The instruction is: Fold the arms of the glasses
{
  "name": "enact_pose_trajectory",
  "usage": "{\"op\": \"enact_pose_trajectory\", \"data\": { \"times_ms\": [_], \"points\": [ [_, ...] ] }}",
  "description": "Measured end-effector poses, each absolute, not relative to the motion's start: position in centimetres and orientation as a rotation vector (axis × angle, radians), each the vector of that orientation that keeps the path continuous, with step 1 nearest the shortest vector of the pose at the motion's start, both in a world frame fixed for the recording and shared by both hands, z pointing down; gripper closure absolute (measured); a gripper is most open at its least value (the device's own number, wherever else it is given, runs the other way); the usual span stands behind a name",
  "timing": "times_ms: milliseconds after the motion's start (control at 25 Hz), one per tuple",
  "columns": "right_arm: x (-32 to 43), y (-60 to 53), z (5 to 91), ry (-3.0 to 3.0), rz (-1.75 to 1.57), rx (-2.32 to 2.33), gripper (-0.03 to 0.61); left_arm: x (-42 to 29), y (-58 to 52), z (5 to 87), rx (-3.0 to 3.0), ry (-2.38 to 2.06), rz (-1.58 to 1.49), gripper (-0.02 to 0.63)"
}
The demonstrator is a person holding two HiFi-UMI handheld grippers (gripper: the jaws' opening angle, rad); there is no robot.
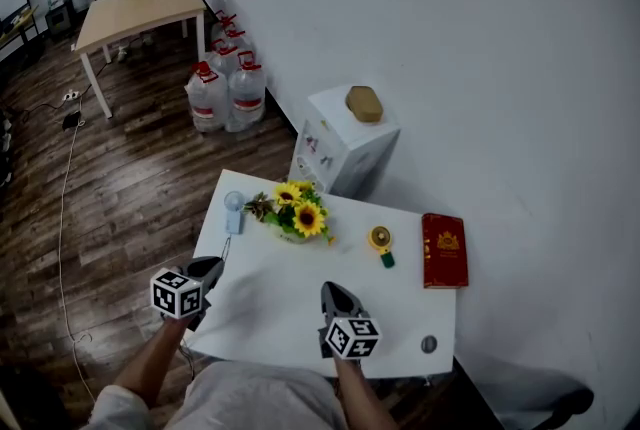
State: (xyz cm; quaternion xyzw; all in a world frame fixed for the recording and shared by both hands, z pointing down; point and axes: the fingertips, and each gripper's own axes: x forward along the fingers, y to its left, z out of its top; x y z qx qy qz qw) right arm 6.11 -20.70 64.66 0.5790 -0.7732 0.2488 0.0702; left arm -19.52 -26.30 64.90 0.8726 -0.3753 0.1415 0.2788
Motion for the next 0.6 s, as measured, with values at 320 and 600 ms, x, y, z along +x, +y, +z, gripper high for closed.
{"op": "enact_pose_trajectory", "data": {
  "times_ms": [320, 600],
  "points": [
    [5.8, -21.2, 58.9, -2.369, 0.351, 1.802, 0.578, -20.2, -26.6, 61.0, 2.483, -1.166, 0.367, 0.597],
    [4.9, -21.1, 57.6, -2.395, 0.311, 1.800, 0.580, -18.4, -25.6, 60.3, 2.503, -1.153, 0.312, 0.597]
  ]
}}
